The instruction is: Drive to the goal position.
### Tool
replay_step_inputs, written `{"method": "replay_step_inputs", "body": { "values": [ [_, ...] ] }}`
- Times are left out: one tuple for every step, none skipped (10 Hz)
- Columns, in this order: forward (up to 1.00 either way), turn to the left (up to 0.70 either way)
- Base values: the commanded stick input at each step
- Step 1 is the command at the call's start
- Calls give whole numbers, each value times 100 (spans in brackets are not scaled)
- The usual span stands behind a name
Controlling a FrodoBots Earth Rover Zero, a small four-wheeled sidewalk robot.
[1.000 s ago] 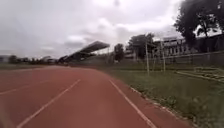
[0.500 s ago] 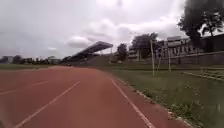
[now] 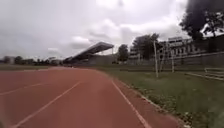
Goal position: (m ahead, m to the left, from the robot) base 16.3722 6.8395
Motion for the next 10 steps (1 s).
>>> {"method": "replay_step_inputs", "body": {
  "values": [
    [70, 1],
    [70, 8],
    [70, 2],
    [70, 0],
    [70, 0],
    [70, 11],
    [70, 13],
    [70, 14],
    [70, 14],
    [70, 14]
  ]
}}
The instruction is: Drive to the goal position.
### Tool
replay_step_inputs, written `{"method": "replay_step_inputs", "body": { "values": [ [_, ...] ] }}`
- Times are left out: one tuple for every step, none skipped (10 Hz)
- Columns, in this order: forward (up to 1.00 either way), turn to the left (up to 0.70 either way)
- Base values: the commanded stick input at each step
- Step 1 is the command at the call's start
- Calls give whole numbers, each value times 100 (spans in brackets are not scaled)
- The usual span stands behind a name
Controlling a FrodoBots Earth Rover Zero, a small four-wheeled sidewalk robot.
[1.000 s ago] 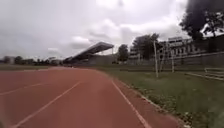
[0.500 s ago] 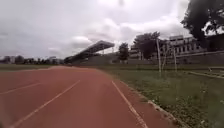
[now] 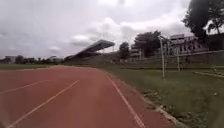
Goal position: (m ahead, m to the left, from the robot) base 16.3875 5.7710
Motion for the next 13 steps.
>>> {"method": "replay_step_inputs", "body": {
  "values": [
    [70, 14],
    [70, 14],
    [70, 14],
    [70, 14],
    [70, 0],
    [70, 0],
    [70, 0],
    [70, 0],
    [70, 0],
    [70, 0],
    [70, 1],
    [70, 10],
    [70, 9]
  ]
}}
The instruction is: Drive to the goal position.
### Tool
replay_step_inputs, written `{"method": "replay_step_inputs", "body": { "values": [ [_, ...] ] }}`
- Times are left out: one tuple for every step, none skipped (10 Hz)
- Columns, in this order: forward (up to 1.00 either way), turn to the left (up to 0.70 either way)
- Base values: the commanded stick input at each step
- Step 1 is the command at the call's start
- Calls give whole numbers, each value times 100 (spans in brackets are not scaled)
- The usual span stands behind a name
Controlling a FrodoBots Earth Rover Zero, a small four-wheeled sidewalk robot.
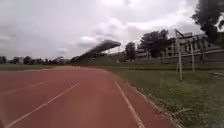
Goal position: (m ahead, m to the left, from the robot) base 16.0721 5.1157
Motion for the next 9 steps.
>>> {"method": "replay_step_inputs", "body": {
  "values": [
    [70, 0],
    [70, 0],
    [70, 6],
    [70, 14],
    [70, 14],
    [70, 2],
    [70, 4],
    [70, 11],
    [70, 14]
  ]
}}
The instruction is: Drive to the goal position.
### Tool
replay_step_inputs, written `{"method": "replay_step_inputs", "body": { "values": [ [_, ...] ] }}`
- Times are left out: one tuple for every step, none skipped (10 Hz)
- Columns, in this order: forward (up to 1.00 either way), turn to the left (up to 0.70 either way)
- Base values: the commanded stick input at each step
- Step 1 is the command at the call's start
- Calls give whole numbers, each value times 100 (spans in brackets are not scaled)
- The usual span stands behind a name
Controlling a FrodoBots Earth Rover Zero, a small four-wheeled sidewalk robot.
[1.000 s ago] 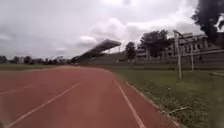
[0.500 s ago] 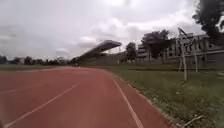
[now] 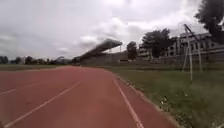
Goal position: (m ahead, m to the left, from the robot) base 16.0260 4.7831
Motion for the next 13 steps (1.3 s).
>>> {"method": "replay_step_inputs", "body": {
  "values": [
    [70, 14],
    [70, 14],
    [70, 10],
    [70, 4],
    [70, 1],
    [70, 0],
    [70, 2],
    [70, 11],
    [70, 9],
    [70, 3],
    [70, 1],
    [70, 0],
    [70, 0]
  ]
}}
